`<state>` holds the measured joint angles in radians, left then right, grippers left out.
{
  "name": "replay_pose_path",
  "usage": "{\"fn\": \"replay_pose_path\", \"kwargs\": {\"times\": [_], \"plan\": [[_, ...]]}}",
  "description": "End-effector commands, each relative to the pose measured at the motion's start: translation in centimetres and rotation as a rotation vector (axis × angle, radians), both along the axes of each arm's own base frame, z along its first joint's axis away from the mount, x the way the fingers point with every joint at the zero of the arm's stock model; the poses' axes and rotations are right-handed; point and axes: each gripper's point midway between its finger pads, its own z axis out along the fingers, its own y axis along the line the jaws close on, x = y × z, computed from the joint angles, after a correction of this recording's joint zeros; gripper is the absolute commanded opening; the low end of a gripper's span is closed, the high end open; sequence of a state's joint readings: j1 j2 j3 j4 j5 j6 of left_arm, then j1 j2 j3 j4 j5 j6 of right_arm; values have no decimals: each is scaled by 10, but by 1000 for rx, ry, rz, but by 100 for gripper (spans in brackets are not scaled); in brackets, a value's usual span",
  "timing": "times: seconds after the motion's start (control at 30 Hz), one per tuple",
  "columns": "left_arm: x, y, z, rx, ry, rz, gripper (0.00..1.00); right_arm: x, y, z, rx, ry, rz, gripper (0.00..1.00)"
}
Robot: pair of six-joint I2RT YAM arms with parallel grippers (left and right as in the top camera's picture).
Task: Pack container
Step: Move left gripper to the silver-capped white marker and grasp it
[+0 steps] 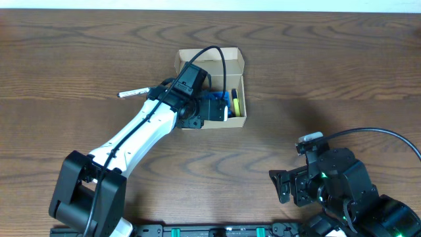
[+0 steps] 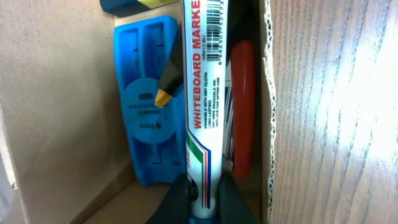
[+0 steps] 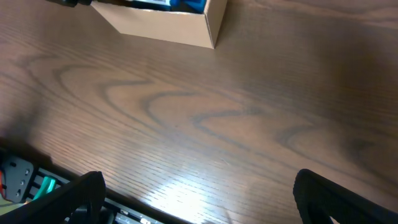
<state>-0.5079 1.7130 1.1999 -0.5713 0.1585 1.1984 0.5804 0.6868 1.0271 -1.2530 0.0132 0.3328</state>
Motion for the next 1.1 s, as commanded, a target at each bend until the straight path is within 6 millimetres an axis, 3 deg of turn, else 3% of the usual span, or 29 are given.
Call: {"fn": "replay_pose_path", "kwargs": {"times": [0.0, 0.03, 0.07, 0.3, 0.37, 0.5, 0.6, 0.7, 0.83, 1.07], "plan": [[4, -5, 6, -36, 4, 33, 33, -1, 2, -1, 6, 6, 3, 99], [5, -6, 7, -42, 4, 45, 45, -2, 2, -1, 6, 6, 3, 99], [6, -6, 8, -49, 3, 57, 49, -1, 2, -1, 6, 6, 3, 99], [20, -14, 25, -129, -22, 171, 53, -1, 2, -1, 6, 6, 3, 99], [30, -18, 45, -176, -46, 234, 52, -1, 2, -1, 6, 6, 3, 99], [57, -11, 107, -292, -156, 463, 56, -1, 2, -1, 6, 6, 3, 99], [74, 9, 155, -357, -269, 623, 61, -2, 2, -1, 6, 6, 3, 99], [82, 37, 178, -351, -350, 702, 61, -1, 2, -1, 6, 6, 3, 99], [92, 80, 171, -325, -333, 784, 61, -1, 2, -1, 6, 6, 3, 99], [107, 149, 129, -292, -198, 852, 68, -2, 2, -1, 6, 6, 3, 99]]}}
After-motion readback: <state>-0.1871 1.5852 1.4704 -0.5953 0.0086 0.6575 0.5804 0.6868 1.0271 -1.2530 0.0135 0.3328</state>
